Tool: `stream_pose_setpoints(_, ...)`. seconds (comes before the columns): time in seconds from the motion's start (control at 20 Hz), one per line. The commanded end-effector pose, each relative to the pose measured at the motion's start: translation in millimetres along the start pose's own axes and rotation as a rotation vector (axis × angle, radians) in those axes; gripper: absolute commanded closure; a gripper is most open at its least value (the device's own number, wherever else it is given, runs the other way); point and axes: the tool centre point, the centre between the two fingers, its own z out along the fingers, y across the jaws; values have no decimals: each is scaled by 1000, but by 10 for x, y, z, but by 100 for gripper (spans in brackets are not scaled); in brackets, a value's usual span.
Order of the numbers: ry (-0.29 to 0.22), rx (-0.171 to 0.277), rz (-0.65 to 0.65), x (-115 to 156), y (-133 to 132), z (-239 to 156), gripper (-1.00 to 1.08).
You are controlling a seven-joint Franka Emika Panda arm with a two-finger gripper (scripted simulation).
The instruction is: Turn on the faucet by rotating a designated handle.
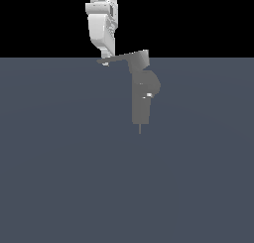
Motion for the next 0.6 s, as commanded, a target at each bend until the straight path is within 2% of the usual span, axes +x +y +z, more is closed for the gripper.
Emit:
stream_pose_setpoints(0.0,1,-4,1,6,74,1,108)
stream_pose_setpoints(0.55,1,-4,1,-4,336,1,108)
